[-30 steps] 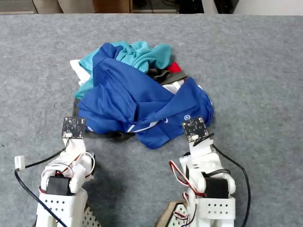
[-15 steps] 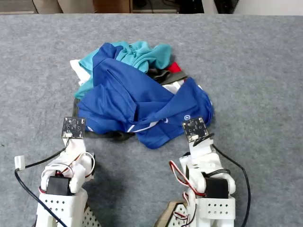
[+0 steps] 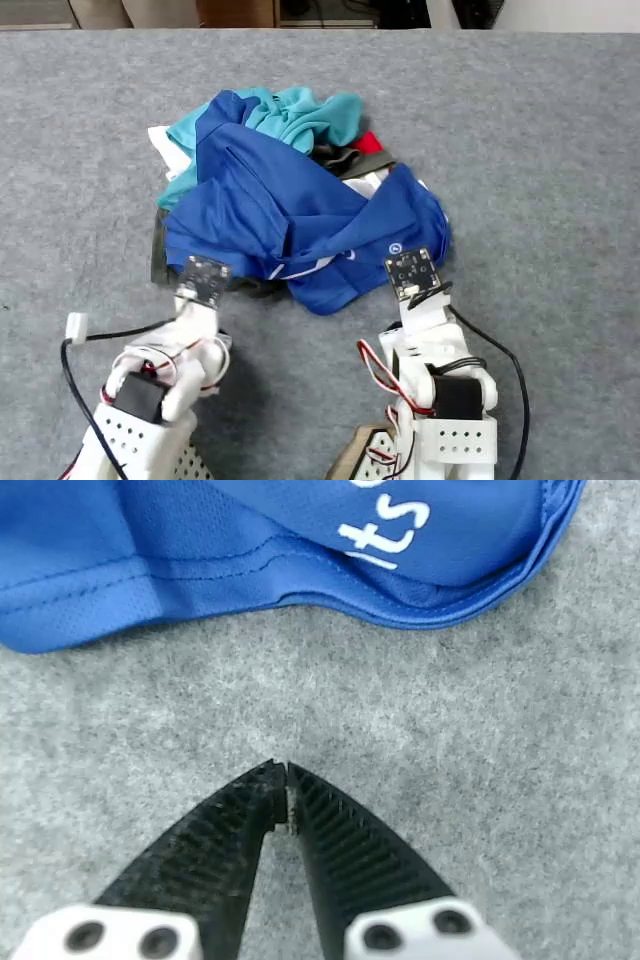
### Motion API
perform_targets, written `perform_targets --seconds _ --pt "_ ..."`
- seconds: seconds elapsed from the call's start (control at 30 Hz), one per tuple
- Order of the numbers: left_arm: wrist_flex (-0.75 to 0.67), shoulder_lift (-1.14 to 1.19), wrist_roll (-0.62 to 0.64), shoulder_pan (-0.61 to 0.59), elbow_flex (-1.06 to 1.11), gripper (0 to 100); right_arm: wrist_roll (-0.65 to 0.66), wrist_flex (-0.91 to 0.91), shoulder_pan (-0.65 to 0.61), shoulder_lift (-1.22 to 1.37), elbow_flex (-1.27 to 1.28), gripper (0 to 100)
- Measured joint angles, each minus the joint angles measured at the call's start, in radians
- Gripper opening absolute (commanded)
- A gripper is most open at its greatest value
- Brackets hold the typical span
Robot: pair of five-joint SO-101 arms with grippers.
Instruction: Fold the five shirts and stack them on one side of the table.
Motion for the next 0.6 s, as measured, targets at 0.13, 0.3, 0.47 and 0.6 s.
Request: perform_targets --seconds 0.13,0.3,0.47,0.6 --pt "0.000 0.000 0.000 0.092 0.000 2 0.000 0.000 0.000 0.000 0.000 0.3" --pt "0.009 0.000 0.000 0.124 0.000 2 0.000 0.000 0.000 0.000 0.000 0.3" --pt "-0.084 0.000 -0.014 0.009 -0.035 2 0.000 0.000 0.000 0.000 0.000 0.3" --pt "-0.299 0.000 -0.031 -0.180 -0.181 6 0.000 0.000 0.000 0.000 0.000 0.3"
